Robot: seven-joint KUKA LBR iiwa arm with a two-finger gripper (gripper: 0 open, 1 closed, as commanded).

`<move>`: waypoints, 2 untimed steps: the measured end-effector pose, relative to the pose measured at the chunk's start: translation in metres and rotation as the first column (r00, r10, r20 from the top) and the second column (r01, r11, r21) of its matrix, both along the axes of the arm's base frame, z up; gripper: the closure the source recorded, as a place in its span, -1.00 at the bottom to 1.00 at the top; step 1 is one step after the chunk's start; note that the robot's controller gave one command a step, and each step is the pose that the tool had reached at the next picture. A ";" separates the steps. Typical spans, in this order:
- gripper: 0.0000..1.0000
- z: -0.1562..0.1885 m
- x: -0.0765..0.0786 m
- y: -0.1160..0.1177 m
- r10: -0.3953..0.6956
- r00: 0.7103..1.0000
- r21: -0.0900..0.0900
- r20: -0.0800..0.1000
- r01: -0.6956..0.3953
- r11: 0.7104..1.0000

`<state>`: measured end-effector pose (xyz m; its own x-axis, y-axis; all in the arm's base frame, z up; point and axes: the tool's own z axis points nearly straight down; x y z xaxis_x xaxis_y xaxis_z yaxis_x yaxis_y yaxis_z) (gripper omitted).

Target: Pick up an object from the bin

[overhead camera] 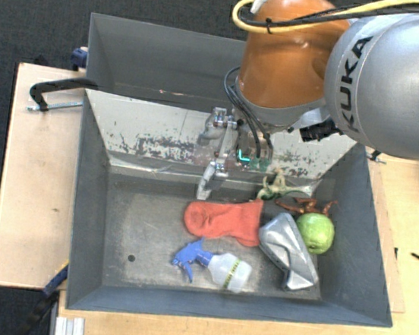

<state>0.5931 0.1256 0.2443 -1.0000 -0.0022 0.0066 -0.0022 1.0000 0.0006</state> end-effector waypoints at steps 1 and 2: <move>-1.00 0.004 0.002 -0.001 -0.002 1.000 0.001 0.008 0.002 1.000; -1.00 -0.062 -0.007 -0.032 -0.004 1.000 0.002 0.012 0.004 1.000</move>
Offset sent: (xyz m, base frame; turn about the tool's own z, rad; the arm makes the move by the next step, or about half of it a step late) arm -0.0244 -0.0853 -0.1743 0.0104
